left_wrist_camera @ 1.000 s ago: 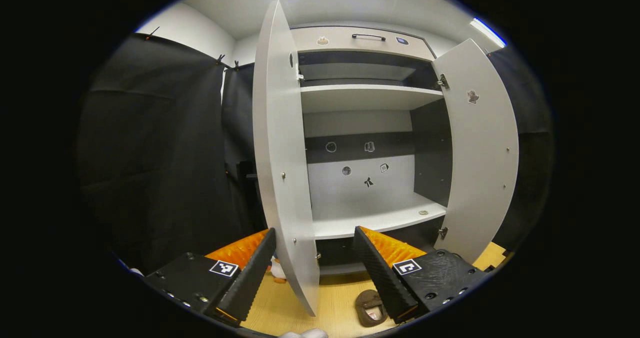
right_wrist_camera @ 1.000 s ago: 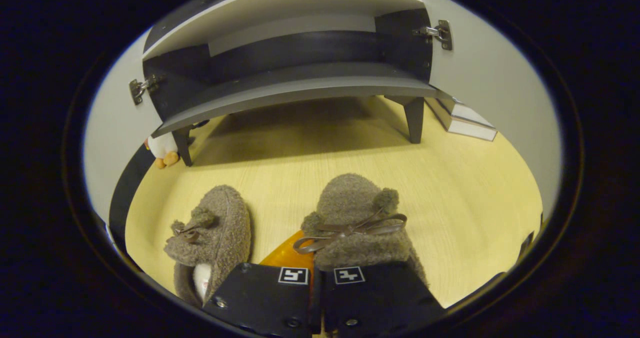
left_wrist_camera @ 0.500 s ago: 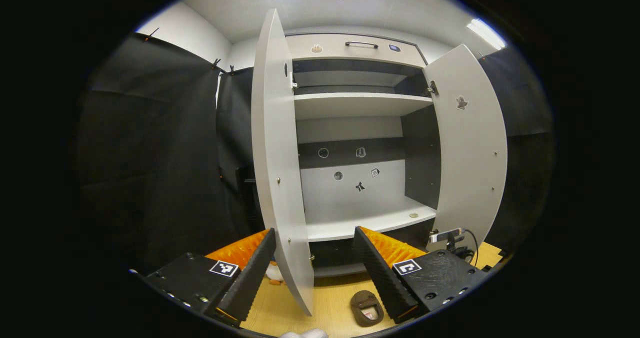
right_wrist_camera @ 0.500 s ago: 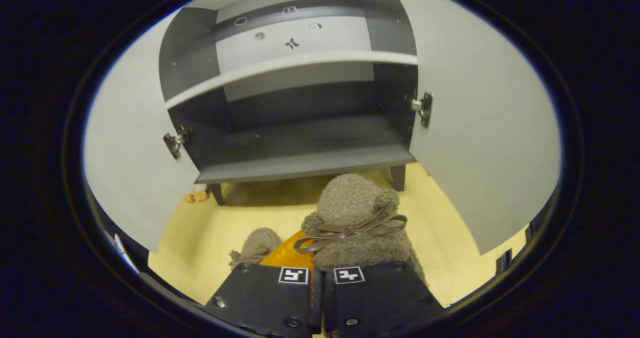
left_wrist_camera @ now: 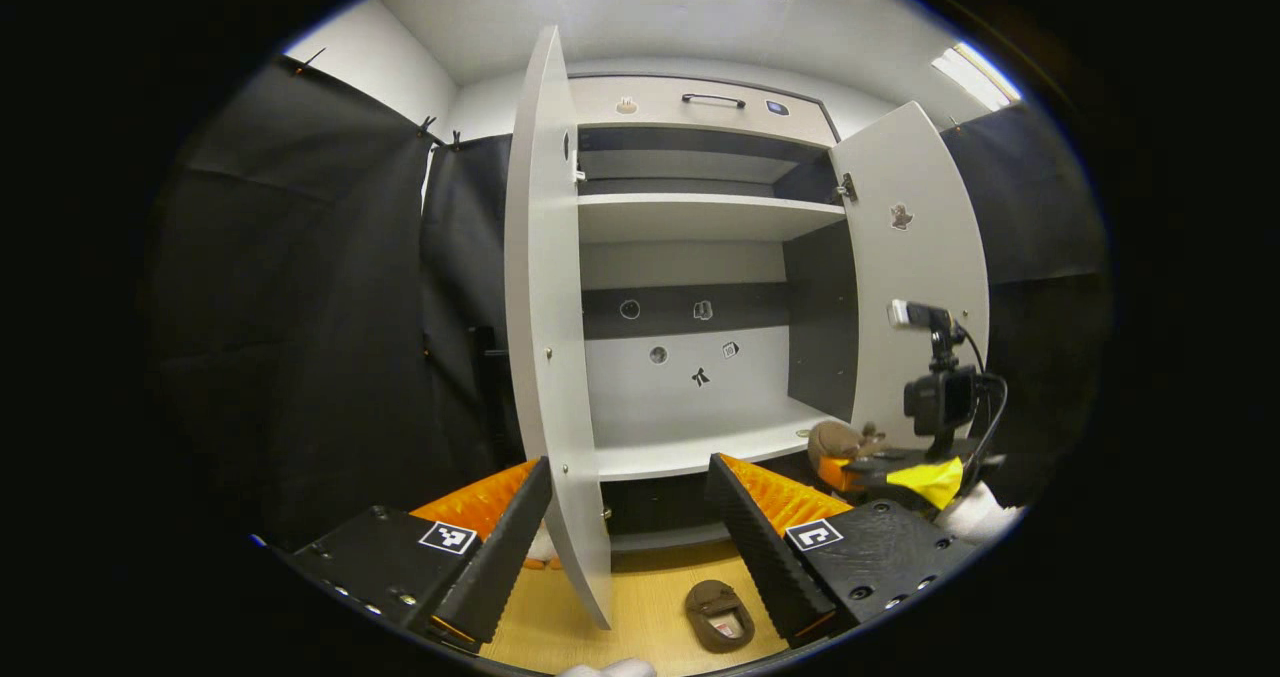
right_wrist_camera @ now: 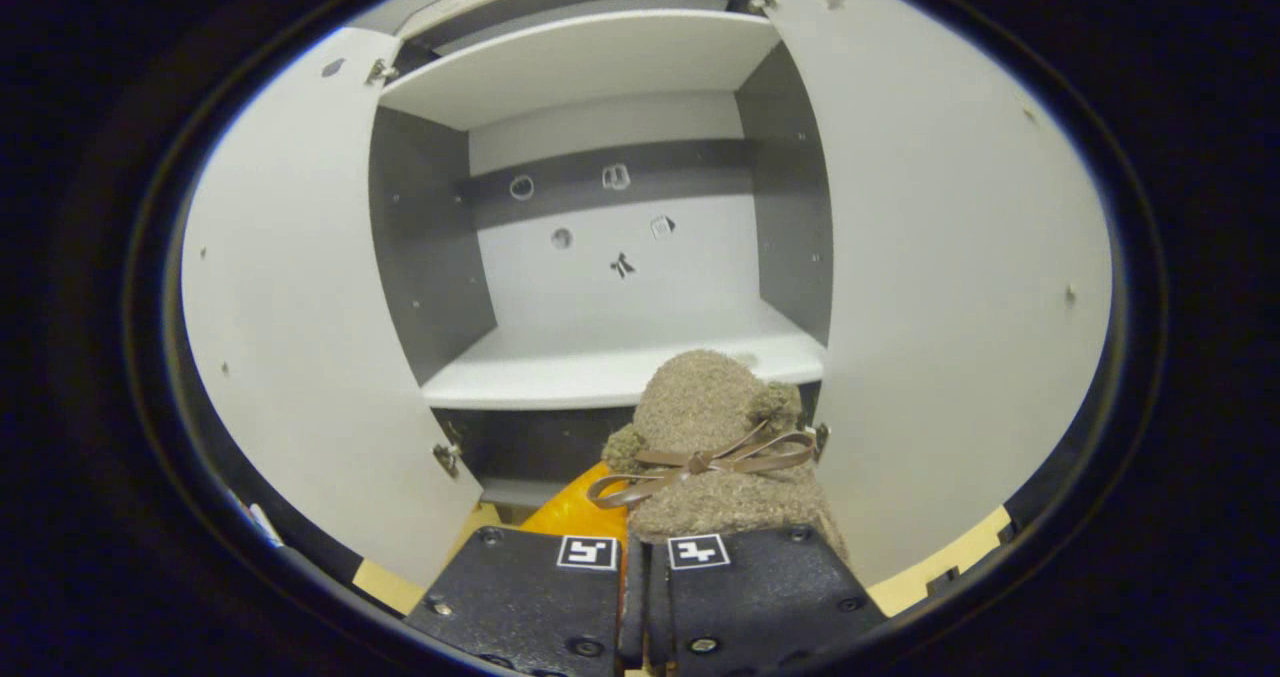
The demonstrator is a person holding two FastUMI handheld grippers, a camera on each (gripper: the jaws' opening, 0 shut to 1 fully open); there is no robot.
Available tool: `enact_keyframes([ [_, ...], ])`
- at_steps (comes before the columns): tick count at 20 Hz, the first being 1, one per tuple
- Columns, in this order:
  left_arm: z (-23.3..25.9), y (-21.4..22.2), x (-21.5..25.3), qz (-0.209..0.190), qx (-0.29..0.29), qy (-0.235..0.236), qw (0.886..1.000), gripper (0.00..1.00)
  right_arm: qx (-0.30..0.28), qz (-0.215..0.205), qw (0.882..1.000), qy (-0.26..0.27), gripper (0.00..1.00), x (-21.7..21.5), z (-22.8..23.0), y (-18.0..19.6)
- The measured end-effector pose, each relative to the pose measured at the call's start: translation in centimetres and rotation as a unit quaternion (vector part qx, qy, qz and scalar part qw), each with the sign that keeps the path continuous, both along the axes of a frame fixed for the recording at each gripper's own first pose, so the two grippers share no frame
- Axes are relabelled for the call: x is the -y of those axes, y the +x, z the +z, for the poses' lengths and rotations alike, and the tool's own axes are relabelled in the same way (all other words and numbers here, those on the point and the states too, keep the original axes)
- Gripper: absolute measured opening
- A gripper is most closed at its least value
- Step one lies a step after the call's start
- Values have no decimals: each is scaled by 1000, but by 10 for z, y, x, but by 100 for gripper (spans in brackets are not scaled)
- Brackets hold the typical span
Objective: Grab one shoe with the right hand and put it into the shoe cabinet, grab the other shoe with the left hand and put it into the shoe cabinet; then close the right door with the right hand and the left door with the left hand.
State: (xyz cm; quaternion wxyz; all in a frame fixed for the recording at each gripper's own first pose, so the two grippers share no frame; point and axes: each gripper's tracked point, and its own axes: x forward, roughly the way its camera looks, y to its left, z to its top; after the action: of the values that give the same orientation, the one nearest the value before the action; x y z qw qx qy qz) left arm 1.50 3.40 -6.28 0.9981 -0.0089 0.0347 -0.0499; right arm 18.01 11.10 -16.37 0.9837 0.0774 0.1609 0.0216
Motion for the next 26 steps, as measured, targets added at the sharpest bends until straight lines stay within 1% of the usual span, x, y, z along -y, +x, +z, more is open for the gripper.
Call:
enact_keyframes([
  [2,3,-2,2,5,3,0,1000,96,23,2,1000,-8,6,-2,26,18],
  [4,5,-1,5,12,4,-4,1000,96,36,4,999,-12,6,-2,45,46],
  [5,6,-1,6,19,3,-1,1000,96,37,4,999,-8,5,-1,51,63],
  [7,9,-1,8,33,4,0,999,96,35,6,999,-4,6,-1,60,97],
  [11,13,4,12,62,2,4,998,96,36,14,999,-19,5,-6,69,167],
  [14,13,7,12,85,-4,2,996,96,20,20,999,-25,6,-11,59,216],
  [17,15,8,9,108,-6,6,994,96,-22,23,999,-34,6,-12,25,251],
  [21,16,7,7,124,-8,9,992,96,-88,24,995,-34,5,-10,-20,269],
  [23,16,6,6,127,-8,12,992,96,-131,16,990,-46,6,-4,-42,270],
  [24,16,6,6,127,-9,13,992,96,-150,19,987,-48,6,-4,-52,270],
  [25,16,6,6,127,-9,13,992,96,-165,24,985,-44,5,-5,-55,270],
  [26,17,6,5,126,-8,13,992,96,-172,18,984,-38,6,-5,-54,276],
])
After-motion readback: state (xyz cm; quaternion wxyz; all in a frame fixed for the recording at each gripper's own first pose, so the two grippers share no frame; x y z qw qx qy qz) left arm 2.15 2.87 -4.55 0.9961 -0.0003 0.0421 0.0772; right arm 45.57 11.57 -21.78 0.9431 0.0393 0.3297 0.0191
